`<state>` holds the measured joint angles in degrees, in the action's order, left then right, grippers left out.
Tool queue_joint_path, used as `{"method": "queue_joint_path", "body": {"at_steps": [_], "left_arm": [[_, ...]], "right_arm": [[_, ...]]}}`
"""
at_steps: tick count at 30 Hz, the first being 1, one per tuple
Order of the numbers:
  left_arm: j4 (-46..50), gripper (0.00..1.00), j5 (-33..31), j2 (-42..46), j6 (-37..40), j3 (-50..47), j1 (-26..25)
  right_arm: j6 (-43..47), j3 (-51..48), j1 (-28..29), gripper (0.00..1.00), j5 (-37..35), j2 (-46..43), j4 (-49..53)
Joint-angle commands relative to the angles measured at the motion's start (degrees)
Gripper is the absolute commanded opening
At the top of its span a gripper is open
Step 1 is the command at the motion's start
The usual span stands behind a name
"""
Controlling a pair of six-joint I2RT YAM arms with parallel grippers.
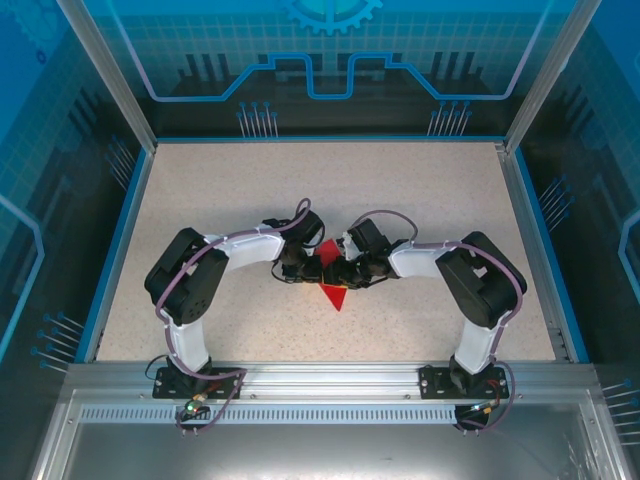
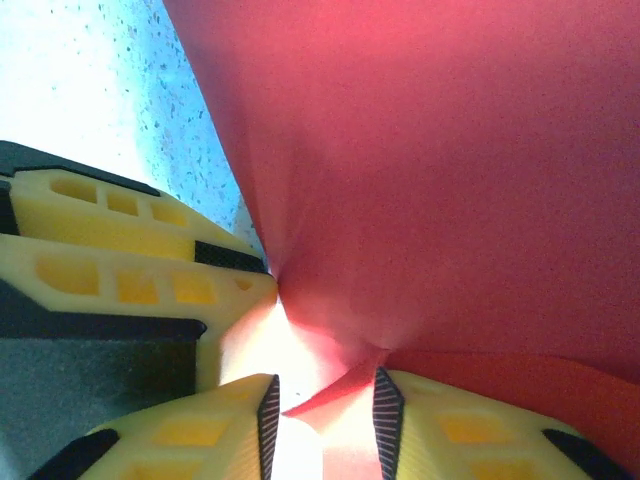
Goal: Fold a paper plane with a square sheet of paper (pick it up from the middle)
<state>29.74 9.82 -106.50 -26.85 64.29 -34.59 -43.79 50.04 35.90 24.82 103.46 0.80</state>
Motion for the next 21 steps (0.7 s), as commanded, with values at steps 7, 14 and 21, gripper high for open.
{"method": "queue_joint_path", "body": {"at_steps": [7,14,21], "left_arm": [[-2.7,0.2,1.9,5.4,-1.9,-4.2,1.5],[-4.7,0.21,4.6,9.3,-4.4,-5.6,1.7],[-6.2,0.2,6.3,10.6,-5.8,-6.9,1.7]], "right_arm": [[0.4,-2.5,0.4,0.4,-3.5,1.4,0.8],[-0.9,-3.5,0.2,0.36,-2.3,1.5,-1.3],[-0.8,-3.7,0.1,0.18,-2.8,1.4,-0.8]]}}
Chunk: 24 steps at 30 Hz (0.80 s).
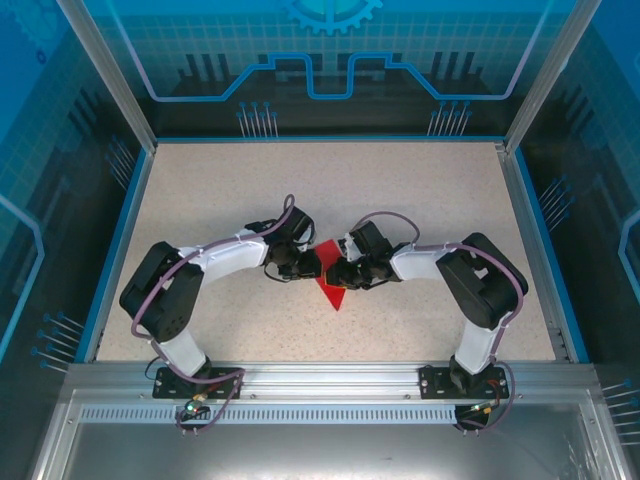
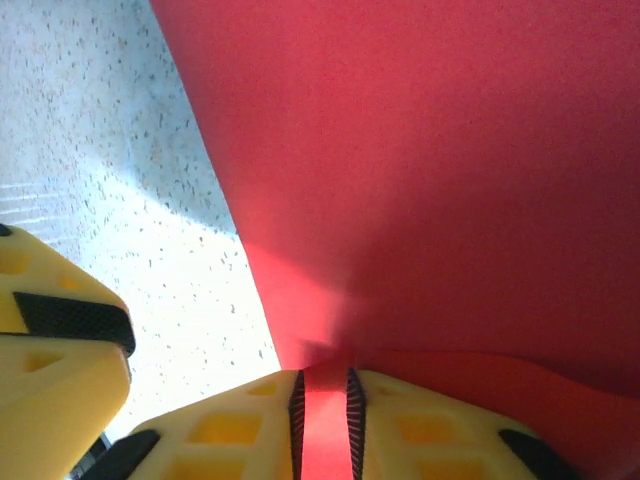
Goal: Fold a paper plane with a square sheet of paper (pick it up from the middle)
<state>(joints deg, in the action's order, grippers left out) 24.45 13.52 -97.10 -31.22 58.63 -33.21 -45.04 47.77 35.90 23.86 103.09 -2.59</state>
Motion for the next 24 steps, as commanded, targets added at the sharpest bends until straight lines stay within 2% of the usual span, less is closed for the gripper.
{"method": "queue_joint_path", "body": {"at_steps": [1,13,17,20,24], "left_arm": [[-1.3,0.2,2.9,1.0,-1.7,-1.5,0.3],[-5.2,0.18,5.6,-2.3,-2.6,-1.4,-0.8],[-5.9,0.17,6.1,-3.9,-2.4,-0.9,-0.7],[-6.2,0.12,6.4,-5.2,-2.1,-0.6,-0.8],[-6.1,0.11,6.3,-6.6,-1.7,-0.3,-0.8]], "right_arm": [[0.5,-1.4,0.1,0.15,-1.8,1.8,2.8],[1.4,-2.0,0.0,0.0,-1.5,1.8,2.7],[1.4,-2.3,-0.1,0.0,-1.3,1.9,2.5],[1.3,-2.6,-0.1,0.0,-0.8,2.0,1.9],[1.3,-2.9,-0.3,0.0,-0.2,2.0,1.4]]}}
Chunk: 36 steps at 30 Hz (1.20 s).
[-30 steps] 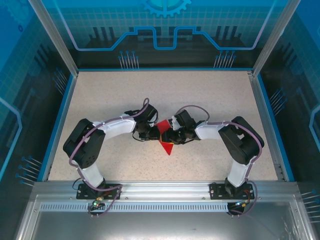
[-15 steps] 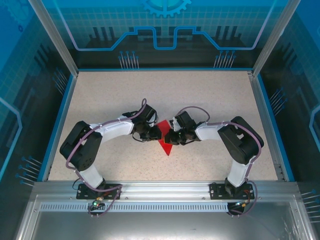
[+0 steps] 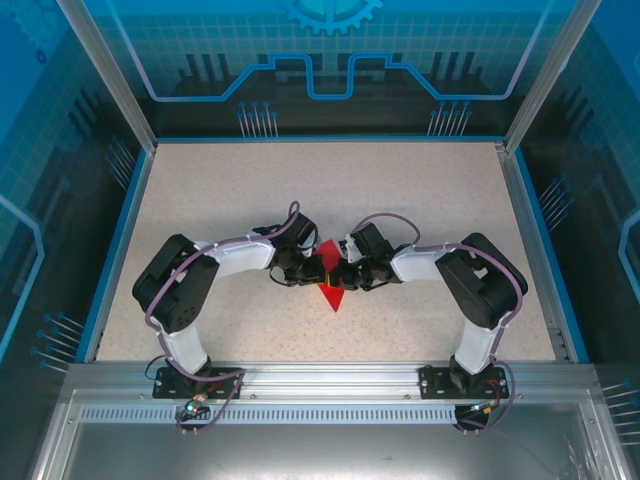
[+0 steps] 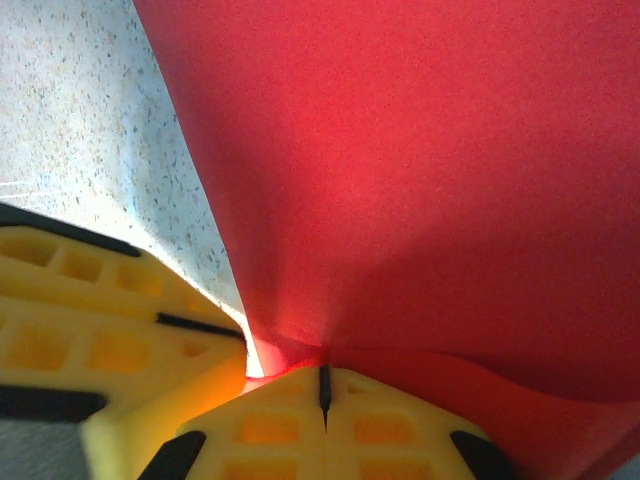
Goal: Fold a paper plane with a square sheet of paper (pick it up from the middle)
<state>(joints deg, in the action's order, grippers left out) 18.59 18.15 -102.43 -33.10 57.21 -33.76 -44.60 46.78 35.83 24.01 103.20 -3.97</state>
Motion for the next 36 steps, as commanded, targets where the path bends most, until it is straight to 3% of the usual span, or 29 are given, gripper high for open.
{"method": "queue_joint_path", "body": {"at_steps": [1,14,30,36], "left_arm": [[0.0,0.11,1.4,-1.7,0.4,1.2,-0.3],[3.1,0.12,-2.0,-2.2,2.5,2.1,-0.3],[0.9,0.34,-1.0,3.2,-1.4,0.9,-0.2],[-0.2,0.3,0.1,1.8,-1.9,0.3,-0.2]], "right_arm": [[0.9,-1.9,-0.2,0.0,-0.2,1.9,2.7],[1.3,-1.7,-0.3,0.0,0.1,1.9,2.8],[2.2,-2.1,-0.5,0.0,0.1,1.6,3.2],[2.2,-2.2,-0.7,0.0,0.2,1.1,3.3]]}}
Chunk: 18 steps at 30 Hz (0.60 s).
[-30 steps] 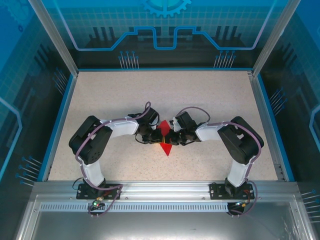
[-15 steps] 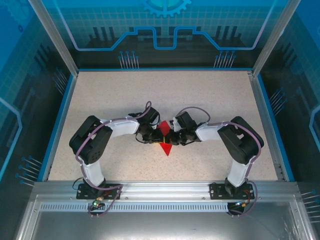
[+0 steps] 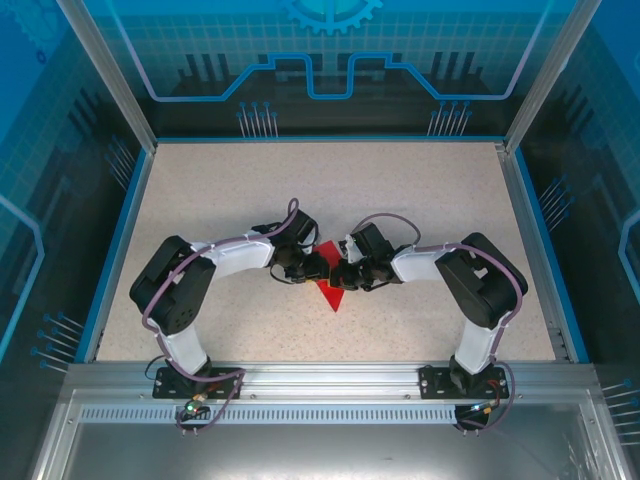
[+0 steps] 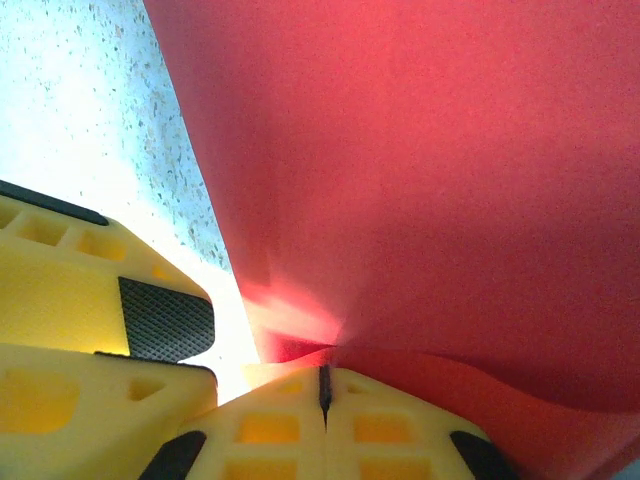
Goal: Fold a paper plane with a square sheet of paper (pick it up from the middle)
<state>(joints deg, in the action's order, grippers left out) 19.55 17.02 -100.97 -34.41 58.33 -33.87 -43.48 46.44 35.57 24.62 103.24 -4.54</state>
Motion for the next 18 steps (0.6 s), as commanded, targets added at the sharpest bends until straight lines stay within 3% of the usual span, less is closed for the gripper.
{"method": "queue_joint_path", "body": {"at_steps": [1,9,18], "left_arm": [[-0.8,0.3,0.9,0.1,-0.4,-0.8,-0.1],[-0.6,0.32,0.8,-1.9,0.2,-0.3,-0.1],[0.0,0.26,1.5,-3.8,0.7,0.1,-0.1]], "right_arm": [[1.1,-1.9,-0.4,0.0,-0.5,0.9,3.9],[1.3,-2.1,-0.5,0.0,-0.4,0.3,4.0],[1.2,-2.0,-0.8,0.0,0.0,0.1,3.9]]}}
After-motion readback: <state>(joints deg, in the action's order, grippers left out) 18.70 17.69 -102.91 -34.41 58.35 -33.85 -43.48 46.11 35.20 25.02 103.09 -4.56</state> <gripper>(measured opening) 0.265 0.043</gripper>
